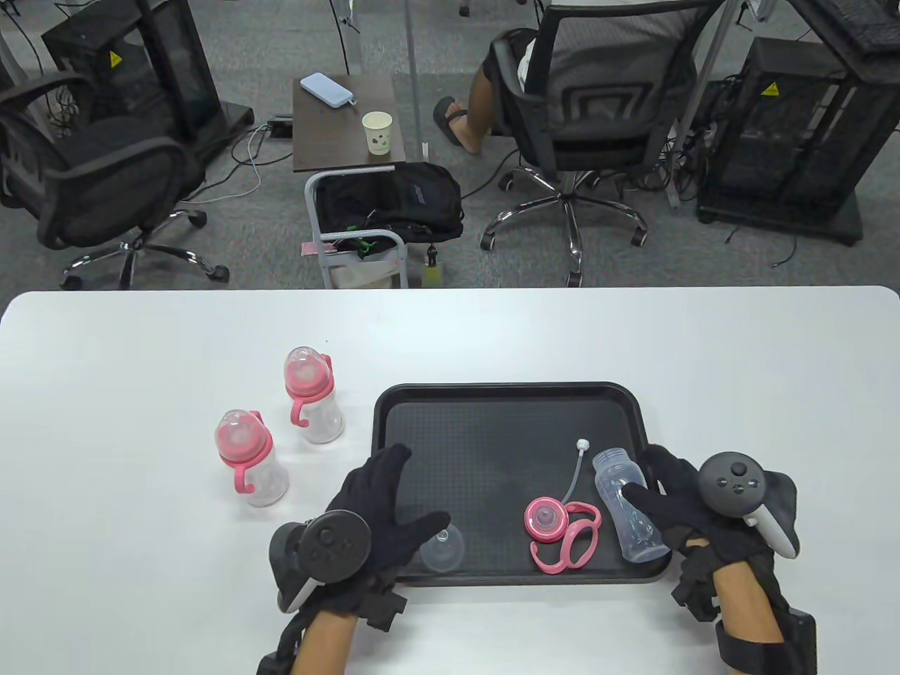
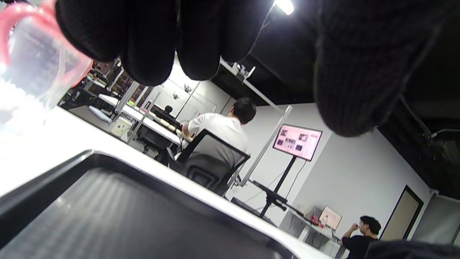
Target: Assemble baby bottles from components
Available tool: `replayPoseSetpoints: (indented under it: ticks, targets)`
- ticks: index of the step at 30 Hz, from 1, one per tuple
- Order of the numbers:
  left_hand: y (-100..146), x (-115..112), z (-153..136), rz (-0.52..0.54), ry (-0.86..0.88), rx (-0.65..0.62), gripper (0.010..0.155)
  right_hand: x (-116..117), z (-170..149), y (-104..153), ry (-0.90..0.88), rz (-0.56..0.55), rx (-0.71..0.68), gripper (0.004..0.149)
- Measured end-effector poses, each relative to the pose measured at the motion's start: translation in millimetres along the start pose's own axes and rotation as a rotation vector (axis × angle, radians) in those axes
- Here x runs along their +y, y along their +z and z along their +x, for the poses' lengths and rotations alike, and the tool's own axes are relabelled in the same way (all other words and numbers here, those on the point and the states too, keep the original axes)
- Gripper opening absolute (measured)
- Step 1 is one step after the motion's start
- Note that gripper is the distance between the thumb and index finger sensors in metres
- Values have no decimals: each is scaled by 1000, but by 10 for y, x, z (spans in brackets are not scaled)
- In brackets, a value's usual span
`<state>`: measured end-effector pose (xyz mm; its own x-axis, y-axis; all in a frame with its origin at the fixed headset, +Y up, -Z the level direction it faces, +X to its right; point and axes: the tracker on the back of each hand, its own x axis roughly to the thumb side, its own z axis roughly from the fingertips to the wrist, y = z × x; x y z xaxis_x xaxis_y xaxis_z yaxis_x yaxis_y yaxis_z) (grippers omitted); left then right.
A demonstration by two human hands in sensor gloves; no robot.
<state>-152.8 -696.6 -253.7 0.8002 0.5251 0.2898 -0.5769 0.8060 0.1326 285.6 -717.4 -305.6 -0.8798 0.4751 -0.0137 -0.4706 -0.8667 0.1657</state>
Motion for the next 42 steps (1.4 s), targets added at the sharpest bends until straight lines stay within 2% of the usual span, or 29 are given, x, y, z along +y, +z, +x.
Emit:
replayPoseSetpoints:
  ticks: [2, 6, 9, 13, 27, 29, 30, 31, 34, 38, 39, 42]
  targets:
    - [11, -23, -45, -45, 42, 17, 101, 45, 56, -26, 68, 29, 67, 87]
    - [80, 66, -83, 16, 69, 17, 101, 144, 131, -69, 194, 98, 127, 90]
    - [117, 82, -120, 0, 99, 41, 101, 211, 163, -72, 233, 167, 184, 93]
    - [127, 80, -147, -18, 126, 60, 102, 299, 176, -64, 254, 203, 231, 95]
    - [124, -6, -177, -68, 127, 81, 102, 405, 259, -56, 304, 113, 293, 98]
    - [126, -8, -179, -67, 142, 85, 101, 359, 206, -37, 249, 96, 279, 99]
    - [127, -8, -177, -67, 147, 86, 101, 332, 193, -22, 225, 82, 271, 110]
    - [127, -11, -177, -68, 156, 86, 101, 271, 182, 12, 190, 53, 252, 102]
    - [120, -22, -177, -71, 189, 82, 101, 65, 270, 128, 104, -21, 178, 104]
    - [119, -41, -164, -78, 256, 73, 100, -143, 595, 287, 37, -121, 29, 103]
    - [117, -47, -163, -85, 274, 71, 99, -173, 732, 333, 29, -135, -17, 99]
    - [116, -79, -175, -109, 361, 59, 98, -162, 1081, 423, 1, -165, -143, 104]
